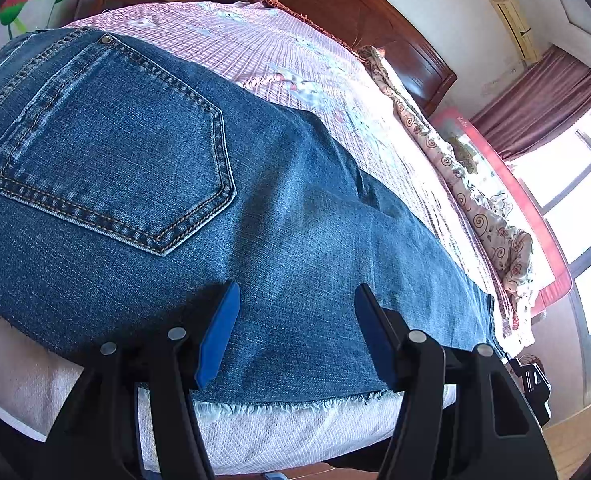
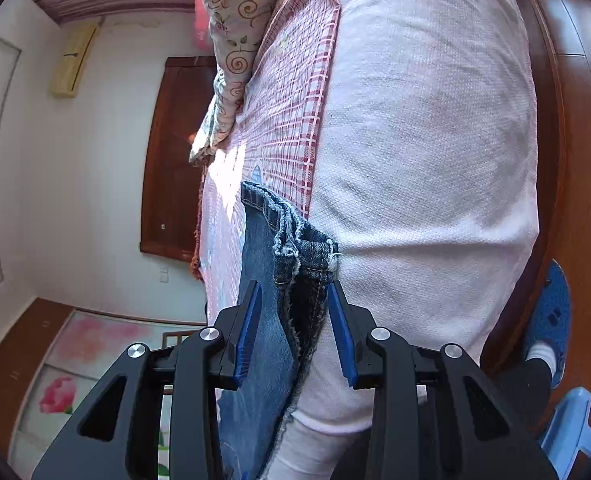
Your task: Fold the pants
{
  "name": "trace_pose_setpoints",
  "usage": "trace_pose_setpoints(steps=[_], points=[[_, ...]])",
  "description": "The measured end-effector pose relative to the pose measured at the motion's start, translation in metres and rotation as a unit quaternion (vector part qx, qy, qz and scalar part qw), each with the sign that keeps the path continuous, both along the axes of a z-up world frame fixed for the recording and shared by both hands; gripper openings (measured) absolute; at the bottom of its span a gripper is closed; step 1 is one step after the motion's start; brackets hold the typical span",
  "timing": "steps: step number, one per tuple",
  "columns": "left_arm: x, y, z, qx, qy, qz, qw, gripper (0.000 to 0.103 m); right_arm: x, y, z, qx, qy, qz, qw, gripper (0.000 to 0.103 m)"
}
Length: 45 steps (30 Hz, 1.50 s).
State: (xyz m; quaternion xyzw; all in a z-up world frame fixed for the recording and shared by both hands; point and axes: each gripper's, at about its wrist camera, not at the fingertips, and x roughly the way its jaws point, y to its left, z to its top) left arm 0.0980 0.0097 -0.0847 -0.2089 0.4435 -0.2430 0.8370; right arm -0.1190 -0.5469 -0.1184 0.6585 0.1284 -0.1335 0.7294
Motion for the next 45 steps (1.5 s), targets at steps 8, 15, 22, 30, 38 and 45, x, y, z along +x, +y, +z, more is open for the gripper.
trace_pose_setpoints(steps=[8, 15, 22, 30, 38, 45], points=[[-0.002, -0.02, 0.019, 0.055, -0.003, 0.001, 0.9985, 0.059, 0.005, -0.002, -0.001, -0.014, 0.001, 0.003, 1.0, 0.044], [-0.031, -0.132, 0.072, -0.027, -0.066, -0.189, 0.9793, 0.072, 0.005, -0.006, -0.007, 0.002, -0.018, -0.004, 1.0, 0.045], [-0.018, -0.213, 0.04, -0.055, 0.009, -0.229, 0.9717, 0.072, 0.005, -0.008, -0.009, -0.002, -0.019, 0.0, 1.0, 0.045], [-0.018, -0.211, 0.001, -0.034, 0.034, -0.23, 0.9721, 0.063, 0.005, -0.003, 0.007, -0.054, 0.017, 0.008, 0.998, 0.006], [-0.019, -0.213, 0.001, -0.03, 0.028, -0.227, 0.973, 0.063, 0.018, 0.019, 0.088, -0.135, -0.03, 0.027, 0.99, 0.005], [-0.014, -0.215, 0.002, -0.031, 0.043, -0.221, 0.9738, 0.063, 0.045, 0.021, 0.112, -0.16, -0.028, 0.057, 0.985, 0.005]])
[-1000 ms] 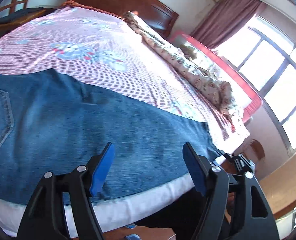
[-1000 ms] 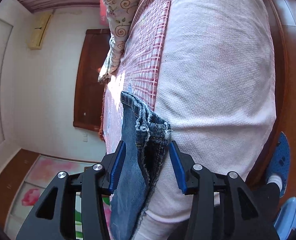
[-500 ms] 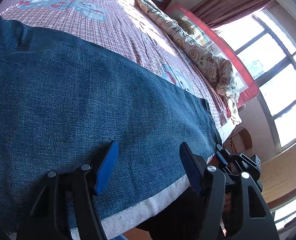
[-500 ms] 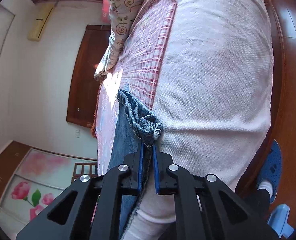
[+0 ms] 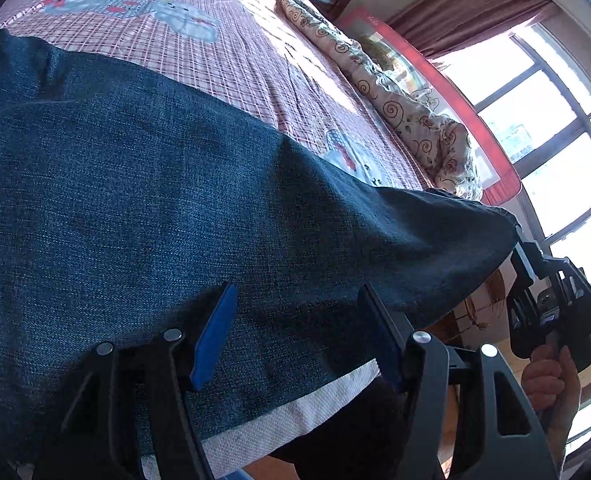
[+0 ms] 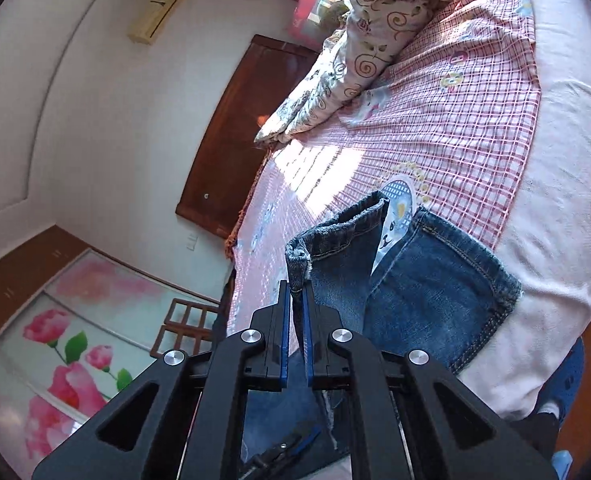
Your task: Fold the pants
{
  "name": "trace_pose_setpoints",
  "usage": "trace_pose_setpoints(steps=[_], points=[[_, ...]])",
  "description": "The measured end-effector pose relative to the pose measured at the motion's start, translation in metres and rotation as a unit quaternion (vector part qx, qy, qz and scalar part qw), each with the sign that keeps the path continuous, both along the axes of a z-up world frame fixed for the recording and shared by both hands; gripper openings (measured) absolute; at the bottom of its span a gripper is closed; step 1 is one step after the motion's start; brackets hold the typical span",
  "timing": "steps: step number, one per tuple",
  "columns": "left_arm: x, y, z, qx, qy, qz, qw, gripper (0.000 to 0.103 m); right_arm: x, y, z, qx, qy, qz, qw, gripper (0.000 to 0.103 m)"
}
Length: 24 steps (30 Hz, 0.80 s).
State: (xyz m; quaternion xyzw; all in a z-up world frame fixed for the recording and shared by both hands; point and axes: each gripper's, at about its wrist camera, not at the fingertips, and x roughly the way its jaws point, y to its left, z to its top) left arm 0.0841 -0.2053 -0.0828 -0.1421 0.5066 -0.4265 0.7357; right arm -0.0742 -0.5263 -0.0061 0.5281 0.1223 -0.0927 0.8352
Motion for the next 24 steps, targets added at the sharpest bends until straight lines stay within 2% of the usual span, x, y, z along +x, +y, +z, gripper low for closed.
trace_pose_setpoints(steps=[1, 3, 4, 5, 6, 7, 10, 11, 12, 14, 16, 18, 19, 22, 24], points=[[0.001, 0.0, 0.0, -0.002, 0.002, 0.0, 1.0, 0.063, -0.001, -0.006, -0.009, -0.015, 0.03, -0.011, 0.999, 0.005], [0.0, 0.001, 0.0, -0.001, -0.001, -0.002, 1.0, 0.063, -0.007, -0.023, -0.047, 0.013, 0.073, -0.014, 0.997, 0.005], [-0.001, 0.001, 0.0, -0.001, -0.004, -0.003, 1.0, 0.063, -0.012, -0.028, -0.063, 0.022, 0.117, -0.031, 0.992, 0.01], [-0.001, 0.001, 0.0, -0.001, -0.006, -0.004, 1.0, 0.063, -0.016, -0.028, -0.073, 0.026, 0.127, -0.03, 0.991, 0.011], [-0.001, 0.001, 0.0, -0.003, -0.006, -0.005, 1.0, 0.063, -0.02, -0.027, -0.078, 0.02, 0.117, -0.024, 0.993, 0.016], [-0.002, 0.002, 0.0, -0.003, -0.007, -0.005, 1.0, 0.063, -0.024, -0.025, -0.08, 0.01, 0.132, -0.034, 0.991, 0.022], [-0.003, -0.001, 0.001, 0.001, -0.012, -0.007, 0.9999, 0.063, -0.038, -0.023, -0.084, 0.018, 0.122, -0.062, 0.99, 0.025], [-0.003, -0.001, 0.001, 0.001, -0.012, -0.006, 0.9999, 0.063, -0.042, -0.023, -0.087, 0.025, 0.119, -0.073, 0.99, 0.032], [-0.003, -0.001, 0.0, 0.0, -0.011, -0.005, 0.9999, 0.063, -0.044, -0.025, -0.091, 0.035, 0.122, -0.078, 0.989, 0.048], [-0.003, -0.001, 0.0, 0.0, -0.011, -0.004, 0.9999, 0.064, -0.042, -0.026, -0.1, 0.055, 0.123, -0.075, 0.988, 0.048], [-0.003, -0.004, 0.001, 0.0, -0.012, -0.004, 0.9999, 0.064, -0.04, -0.023, -0.104, 0.052, 0.123, -0.075, 0.988, 0.049], [-0.002, -0.004, 0.001, 0.0, -0.011, -0.004, 0.9999, 0.064, -0.042, -0.021, -0.105, 0.058, 0.105, -0.084, 0.989, 0.054], [-0.002, -0.004, 0.001, -0.001, -0.01, -0.004, 0.9999, 0.064, -0.043, -0.021, -0.106, 0.06, 0.099, -0.087, 0.989, 0.054], [-0.002, -0.004, 0.001, -0.001, -0.011, -0.005, 0.9999, 0.064, -0.039, -0.018, -0.099, 0.04, 0.121, -0.087, 0.988, 0.054], [-0.002, -0.004, 0.001, -0.002, -0.01, -0.006, 0.9999, 0.064, -0.044, -0.02, -0.098, 0.058, 0.098, -0.104, 0.988, 0.051]])
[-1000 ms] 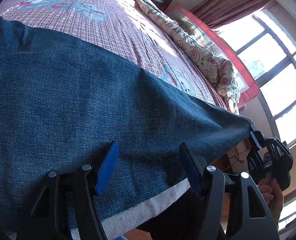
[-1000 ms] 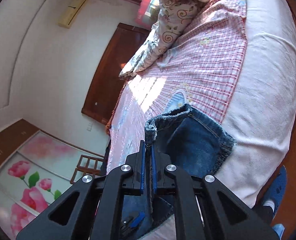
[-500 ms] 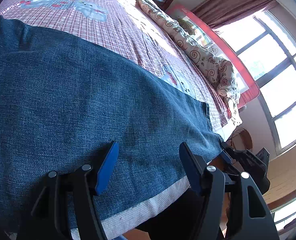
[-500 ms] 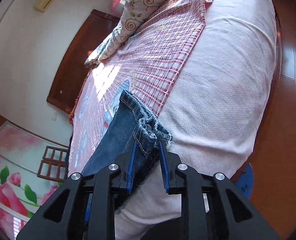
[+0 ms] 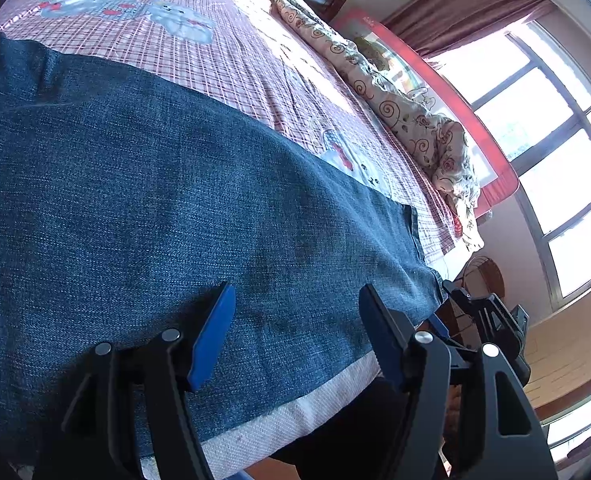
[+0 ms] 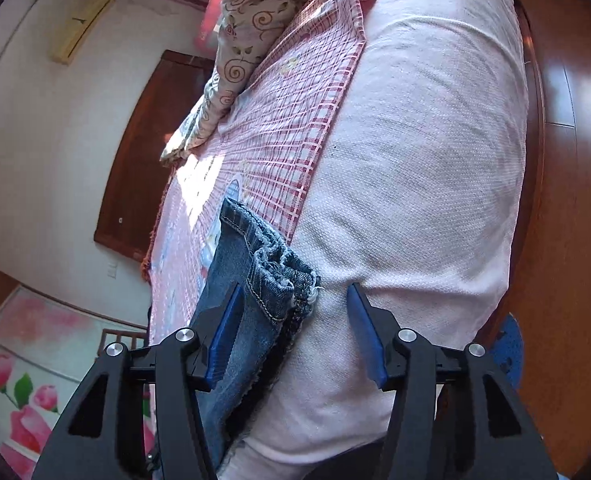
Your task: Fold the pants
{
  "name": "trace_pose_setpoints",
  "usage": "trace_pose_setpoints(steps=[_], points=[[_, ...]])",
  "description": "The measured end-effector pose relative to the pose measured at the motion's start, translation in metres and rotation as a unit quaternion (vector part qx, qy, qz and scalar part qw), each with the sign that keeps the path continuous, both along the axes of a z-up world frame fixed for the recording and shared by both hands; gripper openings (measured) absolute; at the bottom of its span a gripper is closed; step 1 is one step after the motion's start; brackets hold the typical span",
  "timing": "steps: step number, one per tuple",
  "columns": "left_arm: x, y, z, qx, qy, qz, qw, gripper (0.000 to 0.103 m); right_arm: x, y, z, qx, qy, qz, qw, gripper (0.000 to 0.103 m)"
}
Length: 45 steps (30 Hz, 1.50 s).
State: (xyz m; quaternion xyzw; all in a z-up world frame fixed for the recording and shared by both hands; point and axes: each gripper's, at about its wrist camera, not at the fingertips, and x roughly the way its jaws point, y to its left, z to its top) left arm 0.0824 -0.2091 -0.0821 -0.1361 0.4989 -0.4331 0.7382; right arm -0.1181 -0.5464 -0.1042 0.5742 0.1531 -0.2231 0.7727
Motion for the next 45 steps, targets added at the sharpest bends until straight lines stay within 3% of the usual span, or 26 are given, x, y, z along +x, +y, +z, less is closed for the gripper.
trace_pose_setpoints(steps=[5, 7, 10, 12, 14, 16, 22, 26, 30, 33, 38, 41, 45], points=[[0.001, 0.004, -0.001, -0.003, 0.0, -0.001, 1.0, 0.065, 0.006, -0.001, 0.01, -0.025, -0.016, 0.017, 0.999, 0.051], [0.002, 0.005, -0.001, -0.002, -0.002, -0.002, 1.0, 0.065, 0.015, -0.002, 0.01, -0.026, 0.02, 0.017, 0.999, 0.051], [0.004, 0.005, -0.001, -0.005, 0.005, -0.001, 1.0, 0.065, 0.013, -0.003, 0.005, -0.014, 0.004, 0.002, 1.0, 0.051], [0.004, 0.005, -0.001, -0.006, 0.004, 0.0, 1.0, 0.066, 0.017, 0.003, 0.011, -0.038, 0.025, 0.004, 0.999, 0.051], [0.002, 0.005, -0.001, -0.004, -0.002, -0.002, 1.0, 0.067, 0.032, 0.012, 0.021, -0.077, 0.059, 0.035, 0.995, 0.023], [0.001, 0.003, -0.001, -0.003, -0.003, -0.003, 1.0, 0.068, 0.045, 0.015, 0.019, -0.076, 0.075, 0.058, 0.993, 0.011], [0.004, 0.005, -0.001, -0.008, 0.007, -0.007, 0.9999, 0.068, 0.028, 0.009, 0.017, -0.014, -0.004, 0.017, 1.0, 0.009], [0.003, 0.004, 0.0, -0.008, 0.003, -0.006, 0.9999, 0.068, 0.03, 0.012, 0.045, -0.018, -0.041, 0.025, 0.999, 0.009], [0.006, 0.006, 0.003, -0.012, 0.019, -0.002, 0.9998, 0.068, 0.056, 0.027, 0.089, -0.062, -0.055, 0.062, 0.995, 0.009], [0.006, 0.023, 0.01, -0.025, 0.044, 0.01, 0.9987, 0.077, 0.086, 0.051, 0.127, -0.107, -0.067, 0.107, 0.986, 0.009], [-0.005, 0.101, 0.032, -0.064, 0.01, 0.049, 0.9967, 0.084, 0.134, 0.114, 0.174, -0.166, -0.101, 0.2, 0.96, 0.009], [-0.008, 0.165, 0.031, -0.062, -0.003, 0.101, 0.993, 0.085, 0.164, 0.165, 0.185, -0.194, -0.107, 0.26, 0.94, 0.009], [-0.012, 0.244, 0.024, -0.065, -0.007, 0.172, 0.9829, 0.086, 0.207, 0.236, 0.169, -0.202, -0.095, 0.338, 0.914, 0.009]])
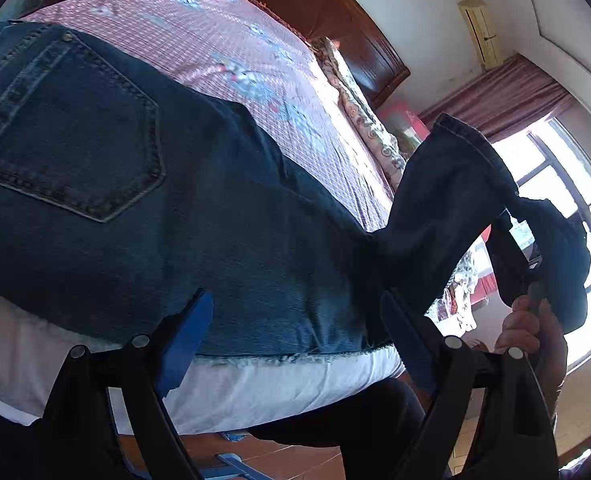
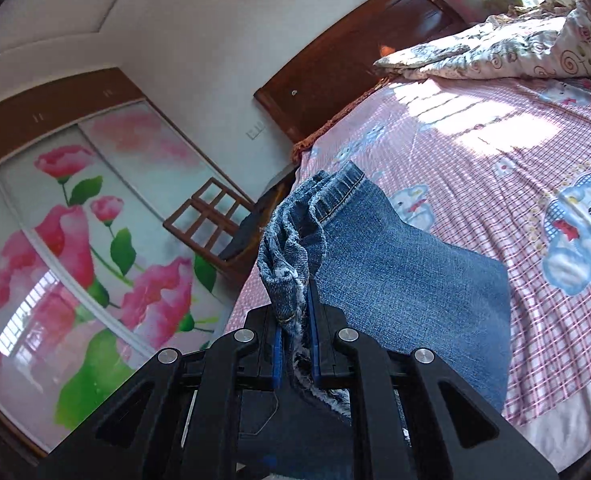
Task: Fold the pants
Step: 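Lay the hem on the jeans and open the right tool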
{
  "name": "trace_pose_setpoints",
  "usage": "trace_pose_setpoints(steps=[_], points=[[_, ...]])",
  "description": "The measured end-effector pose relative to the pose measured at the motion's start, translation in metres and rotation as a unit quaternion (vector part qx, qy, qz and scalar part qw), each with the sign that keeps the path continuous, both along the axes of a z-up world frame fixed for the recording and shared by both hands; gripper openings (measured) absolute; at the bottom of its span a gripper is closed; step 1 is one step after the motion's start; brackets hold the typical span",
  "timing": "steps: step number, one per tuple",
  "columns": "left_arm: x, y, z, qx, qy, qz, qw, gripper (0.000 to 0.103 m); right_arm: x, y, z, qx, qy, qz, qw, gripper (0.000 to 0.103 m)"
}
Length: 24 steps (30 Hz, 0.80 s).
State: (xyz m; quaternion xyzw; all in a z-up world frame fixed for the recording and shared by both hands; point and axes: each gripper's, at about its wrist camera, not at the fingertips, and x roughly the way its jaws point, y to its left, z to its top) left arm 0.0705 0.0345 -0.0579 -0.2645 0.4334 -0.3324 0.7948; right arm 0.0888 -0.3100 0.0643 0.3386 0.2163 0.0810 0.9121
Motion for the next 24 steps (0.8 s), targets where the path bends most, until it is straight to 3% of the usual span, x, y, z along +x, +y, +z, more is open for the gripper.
trace_pose_setpoints(steps=[5, 10, 14, 15, 16, 18, 21, 22, 24], points=[[-0.007, 0.063, -0.014, 0.003, 0.0, 0.064, 0.9979, 0.087, 0.039, 0.091, -0.053, -0.086, 0.073, 0.084, 0.99, 0.009], [-0.007, 0.082, -0.037, -0.019, 0.021, 0.092, 0.9953, 0.087, 0.048, 0.149, -0.123, -0.206, 0.161, 0.139, 0.955, 0.009], [-0.006, 0.075, -0.041, -0.012, 0.01, 0.086, 0.9962, 0.091, 0.048, 0.149, -0.122, -0.225, 0.156, 0.138, 0.952, 0.01], [-0.007, 0.072, -0.04, -0.011, 0.008, 0.085, 0.9963, 0.091, 0.047, 0.153, -0.116, -0.237, 0.149, 0.14, 0.95, 0.013], [-0.006, 0.07, -0.041, -0.012, 0.007, 0.085, 0.9963, 0.092, 0.045, 0.157, -0.112, -0.243, 0.147, 0.145, 0.948, 0.024], [-0.006, 0.068, -0.042, -0.009, 0.006, 0.085, 0.9963, 0.092, 0.046, 0.161, -0.111, -0.222, 0.172, 0.184, 0.942, 0.055], [-0.004, 0.065, -0.044, -0.005, 0.002, 0.082, 0.9966, 0.092, 0.021, 0.16, -0.101, -0.207, 0.17, 0.215, 0.939, 0.056], [-0.003, 0.065, -0.044, -0.006, 0.003, 0.083, 0.9966, 0.093, 0.01, 0.153, -0.095, -0.194, 0.158, 0.212, 0.945, 0.056], [-0.002, 0.066, -0.044, -0.01, 0.004, 0.084, 0.9964, 0.093, -0.009, 0.116, -0.084, -0.115, 0.132, 0.176, 0.969, 0.056]])
